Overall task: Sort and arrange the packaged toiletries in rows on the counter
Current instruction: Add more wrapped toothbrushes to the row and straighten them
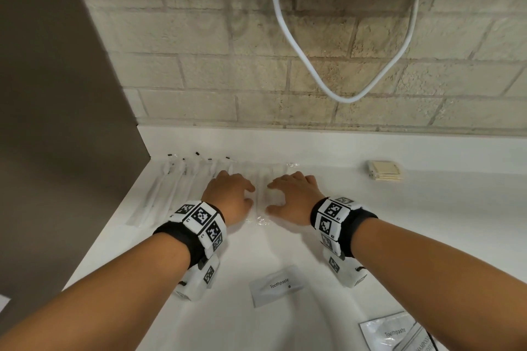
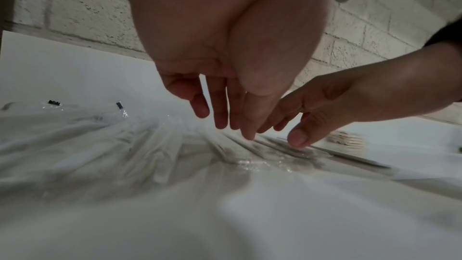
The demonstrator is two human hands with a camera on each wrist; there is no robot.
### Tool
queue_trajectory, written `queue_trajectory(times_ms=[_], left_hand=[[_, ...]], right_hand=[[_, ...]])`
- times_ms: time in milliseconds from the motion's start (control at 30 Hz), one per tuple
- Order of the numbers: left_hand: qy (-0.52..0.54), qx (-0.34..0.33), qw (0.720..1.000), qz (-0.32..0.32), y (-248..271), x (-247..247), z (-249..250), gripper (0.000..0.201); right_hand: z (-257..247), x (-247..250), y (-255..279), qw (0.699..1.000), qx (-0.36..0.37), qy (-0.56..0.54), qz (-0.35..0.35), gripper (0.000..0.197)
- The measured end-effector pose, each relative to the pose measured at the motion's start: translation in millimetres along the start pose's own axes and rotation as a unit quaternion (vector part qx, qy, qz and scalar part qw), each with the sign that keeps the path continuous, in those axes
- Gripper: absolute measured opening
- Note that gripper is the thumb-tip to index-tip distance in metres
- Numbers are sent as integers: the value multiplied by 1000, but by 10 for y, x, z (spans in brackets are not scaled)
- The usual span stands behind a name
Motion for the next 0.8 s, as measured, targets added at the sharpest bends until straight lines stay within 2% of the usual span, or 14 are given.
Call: queue_trajectory(times_ms=[133, 267, 333, 433, 567, 667, 800], left_hand=[[-4, -63, 998, 16, -113, -72, 87, 35], [-78, -130, 988, -40, -181, -227, 312, 36], [-107, -134, 983, -65, -201, -301, 378, 36], [-112, -139, 982, -67, -204, -322, 418, 34], [-94, -147, 983, -62, -185, -310, 426, 33], [-88, -143, 984, -61, -176, -320, 400, 34], [-73, -140, 986, -56, -161, -314, 349, 30]], right_hand=[[234, 91, 19, 996, -61, -49, 38, 50], [332, 32, 92, 999, -44, -24, -13, 49], [380, 7, 121, 998, -54, -28, -17, 46], [456, 26, 160, 996, -77, -48, -9, 45], [425, 71, 210, 995, -92, -15, -31, 61], [426, 66, 210, 994, -102, -34, -19, 45], [447, 60, 221, 995, -77, -64, -21, 44]])
Point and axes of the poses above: each hand's wrist, its own y-axis away from the middle knuckle, its own x-axis out of the back of the hand, z = x × y, the point moved 2 cm from there along -y, towards the middle knuckle, and after that the axes turned 5 degrees about -x, right-handed, at the moved point
